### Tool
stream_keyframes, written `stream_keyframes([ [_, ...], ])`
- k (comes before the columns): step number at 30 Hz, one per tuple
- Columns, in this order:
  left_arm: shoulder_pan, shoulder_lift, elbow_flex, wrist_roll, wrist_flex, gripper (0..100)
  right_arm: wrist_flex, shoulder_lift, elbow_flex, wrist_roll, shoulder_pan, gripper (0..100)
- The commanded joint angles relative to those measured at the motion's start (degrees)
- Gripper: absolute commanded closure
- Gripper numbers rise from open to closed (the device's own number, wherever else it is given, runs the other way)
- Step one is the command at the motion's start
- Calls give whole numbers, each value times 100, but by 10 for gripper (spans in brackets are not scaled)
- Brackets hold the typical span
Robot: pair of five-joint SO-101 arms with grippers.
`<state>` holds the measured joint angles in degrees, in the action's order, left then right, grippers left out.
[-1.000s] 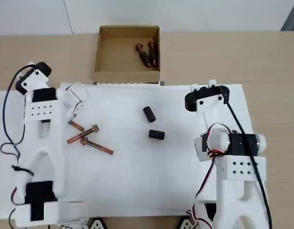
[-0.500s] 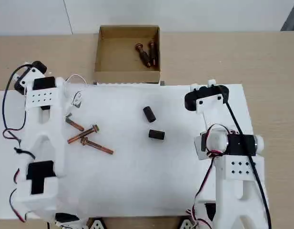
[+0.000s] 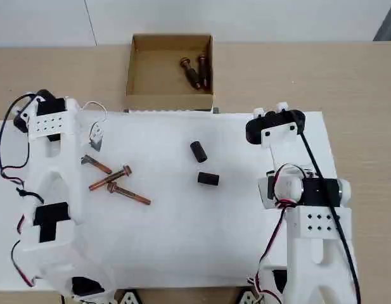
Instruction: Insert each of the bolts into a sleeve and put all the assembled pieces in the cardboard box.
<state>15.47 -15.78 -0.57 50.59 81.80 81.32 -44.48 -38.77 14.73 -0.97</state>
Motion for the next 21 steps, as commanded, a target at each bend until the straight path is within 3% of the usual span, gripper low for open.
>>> stream_keyframes([
  [1, 158, 53, -233, 26, 53, 887, -101, -75, 35, -9, 40, 995],
  [12, 308, 0, -215, -18, -369, 885, -101, -75, 35, -18, 40, 995],
  [21, 334, -774, -242, -97, -466, 889, -57, -110, 35, -18, 40, 995],
])
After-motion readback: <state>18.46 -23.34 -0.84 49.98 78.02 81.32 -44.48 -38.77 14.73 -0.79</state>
